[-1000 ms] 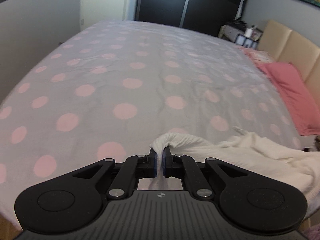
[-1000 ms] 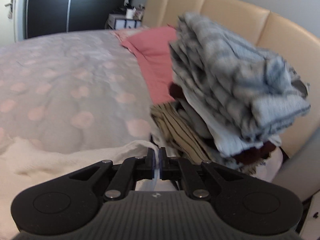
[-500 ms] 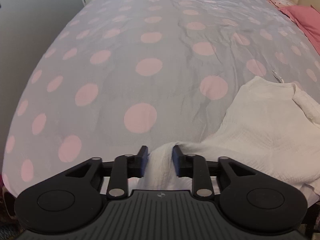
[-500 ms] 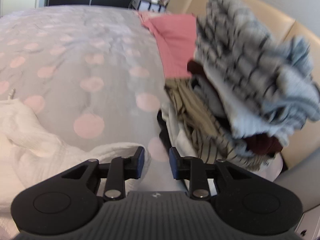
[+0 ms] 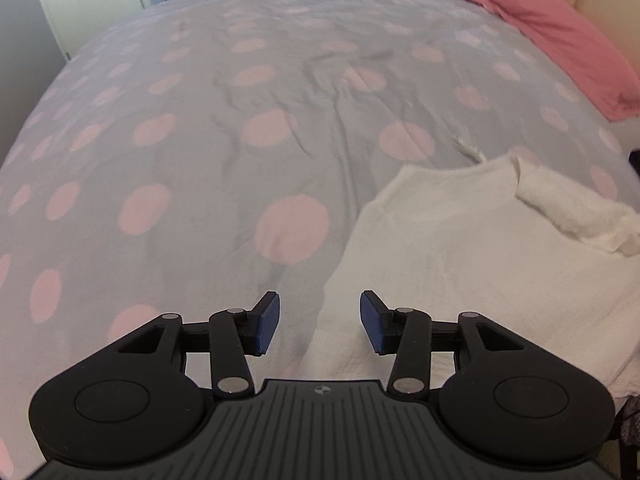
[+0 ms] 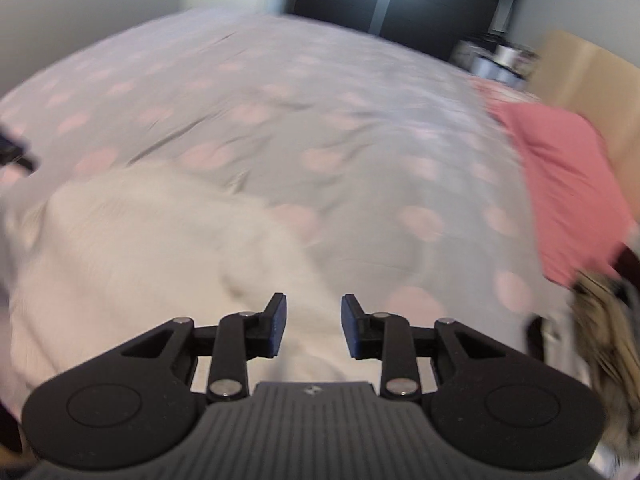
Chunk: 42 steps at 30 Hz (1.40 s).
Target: Fold clothes
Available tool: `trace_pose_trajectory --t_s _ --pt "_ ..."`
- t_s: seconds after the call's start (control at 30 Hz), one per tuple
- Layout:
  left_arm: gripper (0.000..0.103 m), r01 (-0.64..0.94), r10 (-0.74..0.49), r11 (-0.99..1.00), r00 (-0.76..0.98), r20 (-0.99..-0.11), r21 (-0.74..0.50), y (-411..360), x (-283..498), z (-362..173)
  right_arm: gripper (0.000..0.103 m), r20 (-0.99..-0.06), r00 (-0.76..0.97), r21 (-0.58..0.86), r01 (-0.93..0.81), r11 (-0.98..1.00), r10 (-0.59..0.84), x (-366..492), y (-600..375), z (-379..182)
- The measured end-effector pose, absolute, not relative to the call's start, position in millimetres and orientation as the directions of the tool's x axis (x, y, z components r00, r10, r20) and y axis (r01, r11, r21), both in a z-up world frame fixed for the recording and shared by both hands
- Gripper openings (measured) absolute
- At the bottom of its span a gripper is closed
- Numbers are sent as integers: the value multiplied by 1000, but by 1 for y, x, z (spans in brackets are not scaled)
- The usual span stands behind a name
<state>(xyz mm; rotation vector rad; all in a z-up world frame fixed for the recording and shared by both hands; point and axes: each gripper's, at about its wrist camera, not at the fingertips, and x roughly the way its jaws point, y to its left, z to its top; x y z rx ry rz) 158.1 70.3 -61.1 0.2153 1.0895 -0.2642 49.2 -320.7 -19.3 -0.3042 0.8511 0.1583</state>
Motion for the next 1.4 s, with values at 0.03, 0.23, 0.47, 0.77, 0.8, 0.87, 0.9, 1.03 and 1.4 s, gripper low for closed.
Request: trace_pose_trajectory --t_s 0.03,0.23,0.47,0.77,0.8,0.87,0.9,1.03,1.4 --pt "42 311 -103 950 418 -903 36 69 163 -70 39 -772 635 -209 -284 936 21 53 -316 -26" --pt "42 304 -140 952 347 -928 -30 71 174 -104 49 -853 522 -257 -378 889 -24 68 -307 -65" --pt "16 310 -195 947 334 -922 -88 67 178 -108 5 -872 489 -204 -300 932 -34 77 -330 -66" --pt "2 316 -120 949 365 -923 2 54 165 -93 3 -777 575 -195 167 967 -256 82 -422 -29" --pt "2 316 -108 949 365 -925 14 53 164 -91 3 -779 566 -187 201 961 -270 80 -433 -30" --pt "2 328 -82 944 367 -927 46 50 159 -88 3 -787 545 -179 246 953 -289 77 -447 -37" --pt "2 334 -72 940 368 -927 60 48 156 -87 3 -792 534 -176 267 948 -297 76 -454 -40" --pt "2 379 -55 920 382 -923 102 43 146 -89 6 -819 498 -179 249 952 -285 72 -460 -57" --pt "29 543 -86 779 588 -804 314 18 129 -79 31 -651 737 -331 -58 942 -184 41 -397 -28"
